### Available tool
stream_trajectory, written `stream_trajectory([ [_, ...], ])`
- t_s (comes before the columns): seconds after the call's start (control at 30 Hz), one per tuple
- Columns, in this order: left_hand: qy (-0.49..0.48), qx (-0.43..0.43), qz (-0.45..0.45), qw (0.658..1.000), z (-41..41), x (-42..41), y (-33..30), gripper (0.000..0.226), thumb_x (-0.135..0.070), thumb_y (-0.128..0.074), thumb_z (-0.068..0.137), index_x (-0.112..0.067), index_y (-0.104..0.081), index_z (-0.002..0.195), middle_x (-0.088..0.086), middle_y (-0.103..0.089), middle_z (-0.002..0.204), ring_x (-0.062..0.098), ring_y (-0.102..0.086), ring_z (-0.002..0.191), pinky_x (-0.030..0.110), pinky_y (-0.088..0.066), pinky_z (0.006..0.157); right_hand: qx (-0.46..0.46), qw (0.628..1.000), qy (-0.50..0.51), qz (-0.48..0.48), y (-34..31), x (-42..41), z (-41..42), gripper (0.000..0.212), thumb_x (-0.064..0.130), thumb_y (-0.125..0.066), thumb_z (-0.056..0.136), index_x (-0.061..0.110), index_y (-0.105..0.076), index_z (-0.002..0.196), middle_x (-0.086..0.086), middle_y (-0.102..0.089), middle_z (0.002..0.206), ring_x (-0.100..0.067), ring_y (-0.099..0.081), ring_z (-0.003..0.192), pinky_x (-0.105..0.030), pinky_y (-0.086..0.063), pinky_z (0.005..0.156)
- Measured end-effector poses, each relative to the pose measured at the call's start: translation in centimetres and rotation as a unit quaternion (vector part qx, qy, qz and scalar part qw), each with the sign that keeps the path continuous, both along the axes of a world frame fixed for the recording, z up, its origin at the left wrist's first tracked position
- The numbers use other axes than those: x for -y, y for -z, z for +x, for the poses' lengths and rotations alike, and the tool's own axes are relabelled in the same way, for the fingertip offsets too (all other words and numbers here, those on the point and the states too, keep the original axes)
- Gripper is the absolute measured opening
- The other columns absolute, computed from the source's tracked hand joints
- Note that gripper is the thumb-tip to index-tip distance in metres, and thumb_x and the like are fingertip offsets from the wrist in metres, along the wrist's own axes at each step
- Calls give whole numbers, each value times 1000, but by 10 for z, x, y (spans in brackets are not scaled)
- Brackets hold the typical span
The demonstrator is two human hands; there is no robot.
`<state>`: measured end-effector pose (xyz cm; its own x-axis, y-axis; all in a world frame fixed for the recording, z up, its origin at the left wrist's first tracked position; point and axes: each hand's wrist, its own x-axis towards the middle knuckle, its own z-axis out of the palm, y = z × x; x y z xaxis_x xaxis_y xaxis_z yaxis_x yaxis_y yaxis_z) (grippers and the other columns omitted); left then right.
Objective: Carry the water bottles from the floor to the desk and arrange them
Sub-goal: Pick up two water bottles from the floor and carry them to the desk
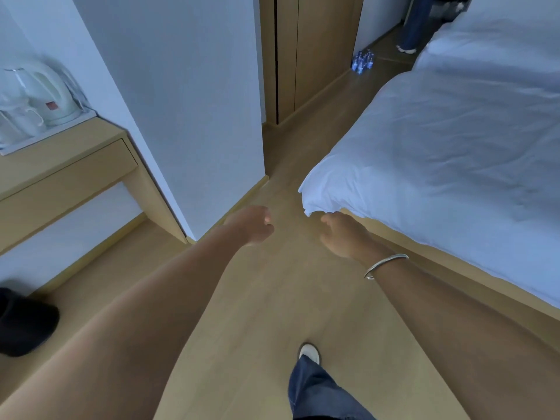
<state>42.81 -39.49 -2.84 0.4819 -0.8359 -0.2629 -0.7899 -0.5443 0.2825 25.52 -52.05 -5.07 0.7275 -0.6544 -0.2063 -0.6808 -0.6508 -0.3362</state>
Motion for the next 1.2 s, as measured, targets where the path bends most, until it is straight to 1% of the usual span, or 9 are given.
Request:
stream_trajectory([
  [0.07, 0, -3, 7, 1000, 19, 37, -3, 27, -25, -45, 91, -18, -56, 114, 0, -56, 120, 20, -52, 109, 30, -41, 79, -4, 1000, -5, -4, -3, 36, 21, 38, 20, -46, 89, 3, -49, 122, -10, -52, 124, -29, -49, 116, -43, -45, 93],
  [0.17, -10, -9, 3, 1000, 47, 94, -8, 26, -24, -44, 90, -17, -56, 112, 0, -56, 120, 20, -52, 109, 28, -39, 78, -9, 1000, -16, -2, -7, 92, 52, 35, 19, -46, 89, 5, -50, 121, -6, -52, 113, -29, -50, 113, -36, -43, 90],
  [0.37, -6, -13, 12, 1000, 92, 181, -7, 28, -25, -45, 90, -18, -56, 114, 0, -55, 120, 20, -53, 107, 29, -39, 77, -13, 1000, -25, 7, -7, 173, 103, 42, 22, -45, 92, 8, -43, 131, -9, -51, 128, -28, -47, 119, -41, -43, 96],
  [0.5, 1, -11, 7, 1000, 132, 233, -3, 22, -25, -45, 89, -20, -55, 108, 0, -55, 120, 20, -50, 108, 29, -37, 77, -16, 1000, -20, 8, -1, 223, 142, 41, 23, -45, 92, 9, -44, 130, -9, -50, 130, -27, -46, 121, -40, -43, 95],
  [0.67, 28, 8, 23, 999, 199, 296, 5, 30, -27, -45, 90, -19, -55, 118, 0, -57, 121, 21, -53, 112, 29, -40, 82, -11, 1000, 4, 18, 9, 280, 205, 37, 22, -46, 90, 13, -50, 126, -9, -53, 127, -26, -49, 118, -38, -43, 93],
  [0.83, 54, 0, 23, 998, 286, 362, 3, 32, -26, -43, 91, -19, -53, 121, 0, -52, 128, 22, -49, 117, 31, -39, 86, -9, 999, 41, 31, 9, 339, 284, 35, 20, -46, 90, 3, -50, 120, -9, -55, 124, -27, -50, 114, -41, -44, 94],
  [0.93, 70, -7, 35, 997, 335, 398, 0, 35, -26, -43, 90, -20, -52, 123, 0, -51, 130, 22, -48, 119, 31, -39, 89, -5, 997, 66, 45, 6, 368, 331, 36, 20, -45, 90, 2, -49, 121, -12, -54, 123, -29, -50, 114, -43, -44, 96],
  [1.07, 87, -11, 58, 994, 396, 447, 0, 35, -27, -43, 91, -19, -51, 124, 0, -51, 130, 22, -48, 118, 32, -40, 90, -16, 994, 83, 70, 6, 403, 385, 44, 21, -43, 90, 9, -45, 132, -9, -48, 135, -26, -47, 122, -40, -43, 98],
  [1.2, 113, -16, 62, 992, 434, 490, -1, 34, -25, -42, 91, -18, -53, 123, 1, -52, 128, 23, -49, 115, 32, -41, 87, -17, 992, 108, 67, 6, 440, 418, 39, 20, -45, 89, 5, -48, 125, -11, -52, 130, -27, -49, 118, -40, -44, 96],
])
